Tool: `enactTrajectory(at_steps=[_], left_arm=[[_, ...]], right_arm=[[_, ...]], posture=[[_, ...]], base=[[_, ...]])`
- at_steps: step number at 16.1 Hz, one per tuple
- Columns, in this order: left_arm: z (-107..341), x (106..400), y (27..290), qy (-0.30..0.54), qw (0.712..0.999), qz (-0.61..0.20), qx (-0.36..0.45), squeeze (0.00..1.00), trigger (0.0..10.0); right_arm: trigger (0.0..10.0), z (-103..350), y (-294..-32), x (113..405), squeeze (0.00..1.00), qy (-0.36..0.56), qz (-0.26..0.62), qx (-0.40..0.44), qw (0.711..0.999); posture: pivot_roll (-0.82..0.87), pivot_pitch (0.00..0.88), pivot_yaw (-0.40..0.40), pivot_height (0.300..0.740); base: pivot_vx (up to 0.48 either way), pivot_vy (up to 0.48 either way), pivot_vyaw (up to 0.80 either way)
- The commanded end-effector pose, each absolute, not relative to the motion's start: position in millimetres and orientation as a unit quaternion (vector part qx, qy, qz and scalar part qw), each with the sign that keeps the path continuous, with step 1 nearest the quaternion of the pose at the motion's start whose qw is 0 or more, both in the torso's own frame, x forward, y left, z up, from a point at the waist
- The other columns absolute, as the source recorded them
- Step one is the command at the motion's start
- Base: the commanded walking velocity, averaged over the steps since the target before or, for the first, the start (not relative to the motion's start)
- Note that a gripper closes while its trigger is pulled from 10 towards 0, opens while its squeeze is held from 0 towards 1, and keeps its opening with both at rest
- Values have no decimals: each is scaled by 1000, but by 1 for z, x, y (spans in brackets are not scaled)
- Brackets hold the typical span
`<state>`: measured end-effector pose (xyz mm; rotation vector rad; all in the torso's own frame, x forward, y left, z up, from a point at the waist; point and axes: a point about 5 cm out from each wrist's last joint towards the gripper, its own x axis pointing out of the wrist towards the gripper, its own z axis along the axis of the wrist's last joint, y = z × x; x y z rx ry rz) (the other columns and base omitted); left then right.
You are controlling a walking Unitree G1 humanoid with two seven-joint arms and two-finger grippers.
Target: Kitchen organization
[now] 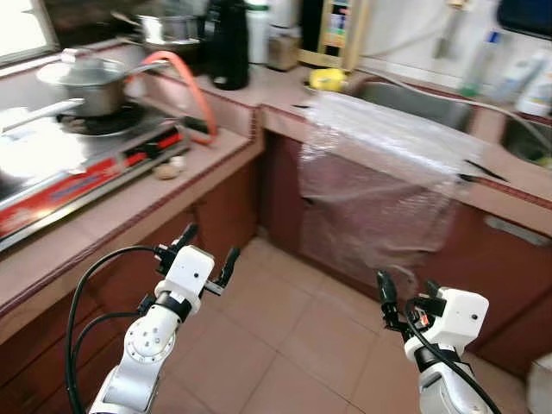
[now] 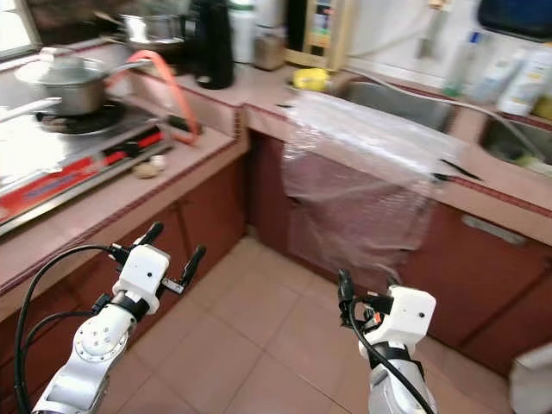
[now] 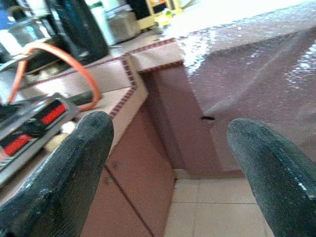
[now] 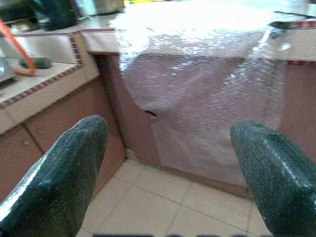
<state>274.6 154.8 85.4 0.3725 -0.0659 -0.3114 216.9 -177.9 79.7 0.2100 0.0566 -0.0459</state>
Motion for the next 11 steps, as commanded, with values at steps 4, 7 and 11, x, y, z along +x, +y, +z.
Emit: enactTrajectory(at_steps=[4, 7, 11], left_arm=[[83, 271, 153, -30, 972, -148, 182, 0, 10000], [82, 270, 152, -30, 972, -146, 181, 0, 10000], [82, 270, 153, -31, 973, -137, 182, 0, 10000]], right_arm=[[10000, 80, -181, 216, 0, 37, -13, 95, 995], [10000, 81, -183, 218, 0, 39, -7, 88, 995], [10000, 83, -183, 223, 0, 37, 0, 85, 996]], posture=[[188, 0, -60, 740], [192, 0, -74, 740], [201, 0, -85, 740]], base=[[0, 0, -705], [0, 0, 0], [0, 0, 0]])
